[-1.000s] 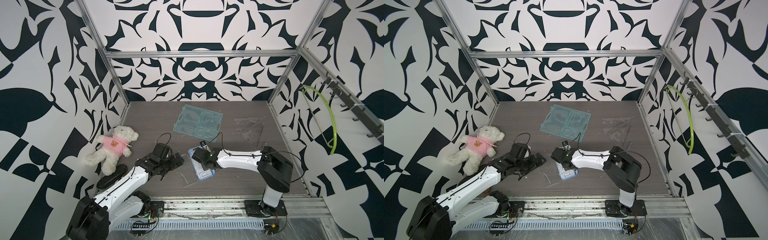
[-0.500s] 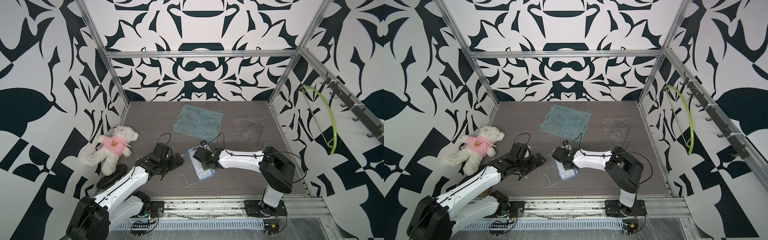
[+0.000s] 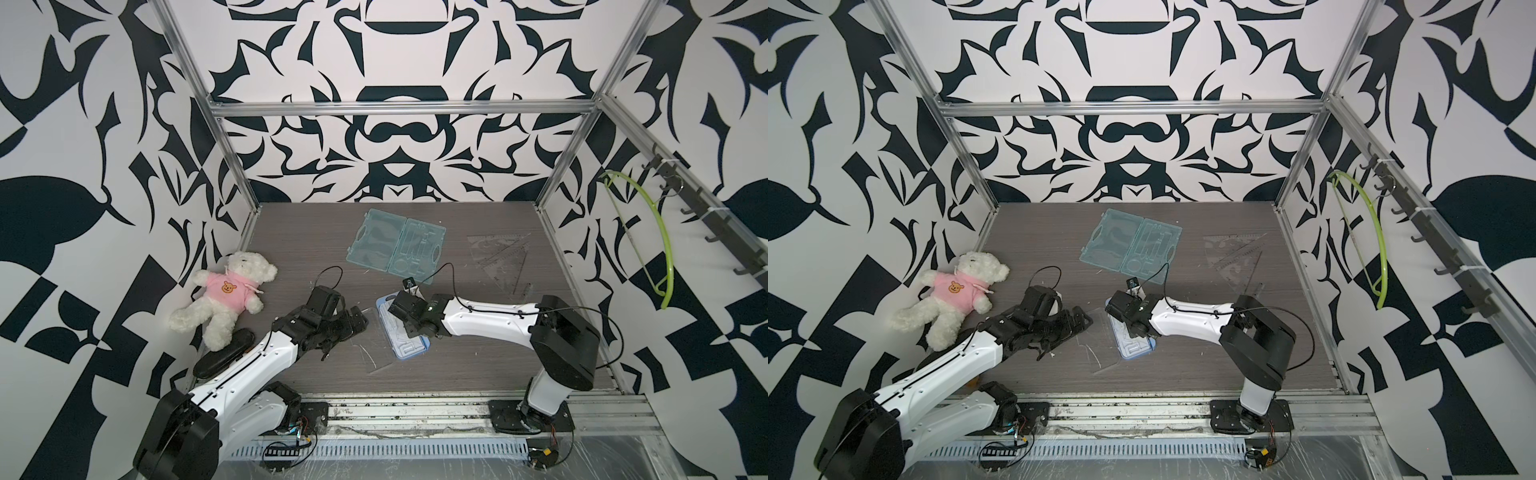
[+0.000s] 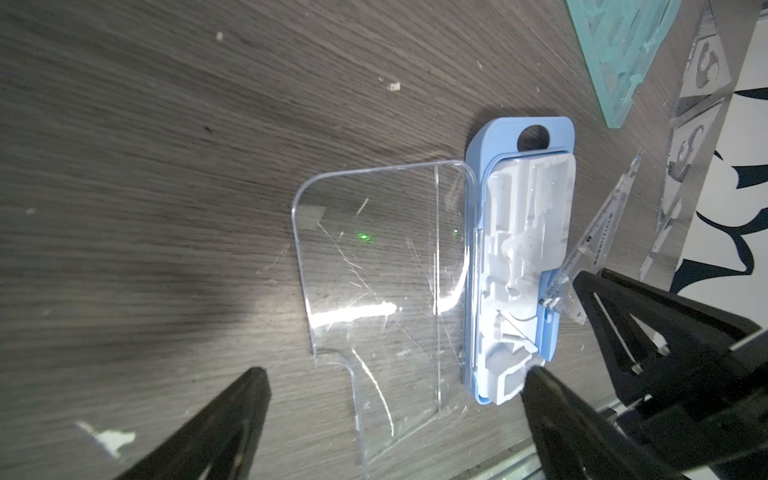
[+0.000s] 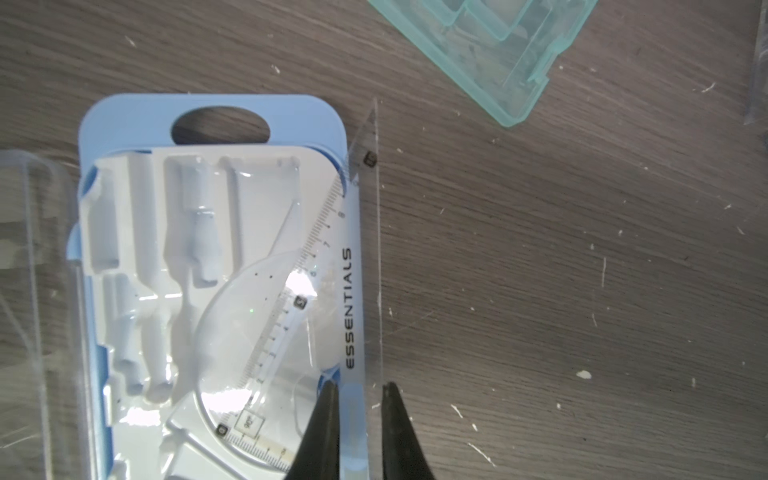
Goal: Open the ruler set and take out the ruler
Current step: Pick up the ruler from the ruler set box, then place the ruler at the center of the board.
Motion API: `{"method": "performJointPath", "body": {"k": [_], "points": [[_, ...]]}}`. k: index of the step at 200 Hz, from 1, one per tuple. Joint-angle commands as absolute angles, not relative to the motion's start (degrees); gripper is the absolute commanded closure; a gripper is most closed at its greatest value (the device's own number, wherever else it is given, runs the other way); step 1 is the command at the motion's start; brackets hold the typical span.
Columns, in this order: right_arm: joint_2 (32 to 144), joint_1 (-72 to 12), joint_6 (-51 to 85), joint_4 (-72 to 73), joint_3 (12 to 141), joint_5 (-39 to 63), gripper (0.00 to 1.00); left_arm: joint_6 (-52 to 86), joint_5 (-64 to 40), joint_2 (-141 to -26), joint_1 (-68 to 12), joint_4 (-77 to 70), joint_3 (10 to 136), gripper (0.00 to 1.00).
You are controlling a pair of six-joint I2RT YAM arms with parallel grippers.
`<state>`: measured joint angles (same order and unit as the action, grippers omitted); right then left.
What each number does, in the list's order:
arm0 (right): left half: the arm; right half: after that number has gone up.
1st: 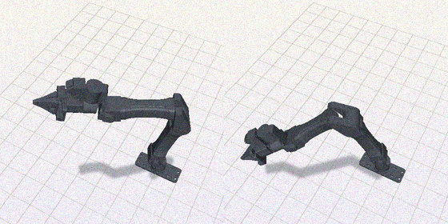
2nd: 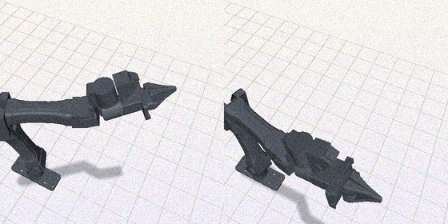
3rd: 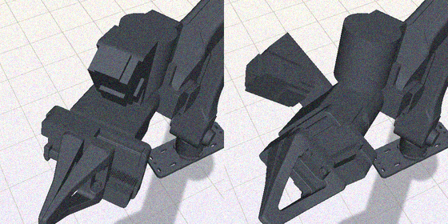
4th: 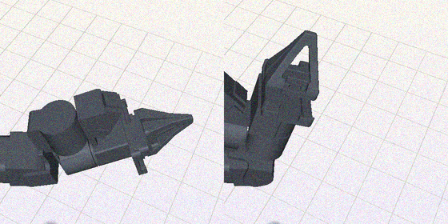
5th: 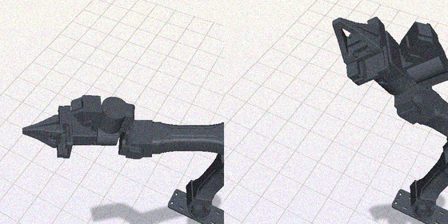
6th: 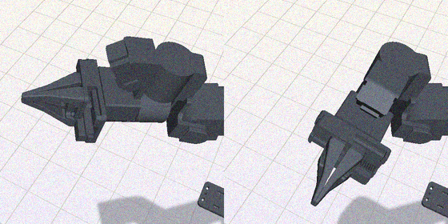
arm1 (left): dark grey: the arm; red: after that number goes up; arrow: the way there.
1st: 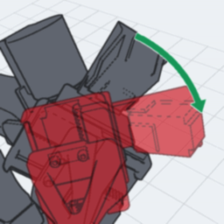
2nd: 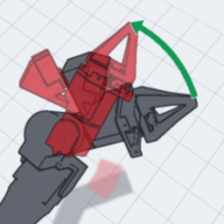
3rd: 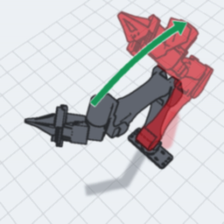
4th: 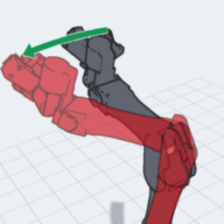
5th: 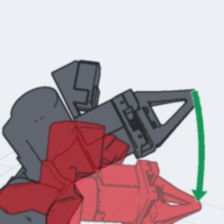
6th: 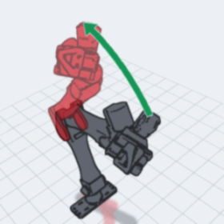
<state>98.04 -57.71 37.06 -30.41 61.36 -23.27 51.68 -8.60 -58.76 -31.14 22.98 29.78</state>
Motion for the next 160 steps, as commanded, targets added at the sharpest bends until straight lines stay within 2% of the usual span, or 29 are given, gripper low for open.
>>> {"method": "performJointPath", "body": {"k": [1,32,62,115,160], "points": [[95.51,-57.1,37.15,-31.97,62.1,-24.51,0.88,50.7,-8.7,-59.29,-31.22,22.94,31.07,0.01],[92.08,-52.59,37.99,-32.07,59.49,-23.26,0.89,48.5,-7.33,-59.48,-32.02,23.04,32.43,0.01],[85.99,-42.9,37.94,-32.0,54.4,-18.86,0.89,43.22,0.94,-62.06,-39.67,24.62,39.28,0.01],[78.97,-24.17,37.63,-33.49,46.74,-11.98,0.89,33.46,8.46,-81.21,-53.15,24.68,55.99,0.01],[81.58,-16.66,36.5,-33.25,45.78,-11.59,0.88,30.27,5.63,-93.58,-57.93,23.27,65.55,0.01]]}}
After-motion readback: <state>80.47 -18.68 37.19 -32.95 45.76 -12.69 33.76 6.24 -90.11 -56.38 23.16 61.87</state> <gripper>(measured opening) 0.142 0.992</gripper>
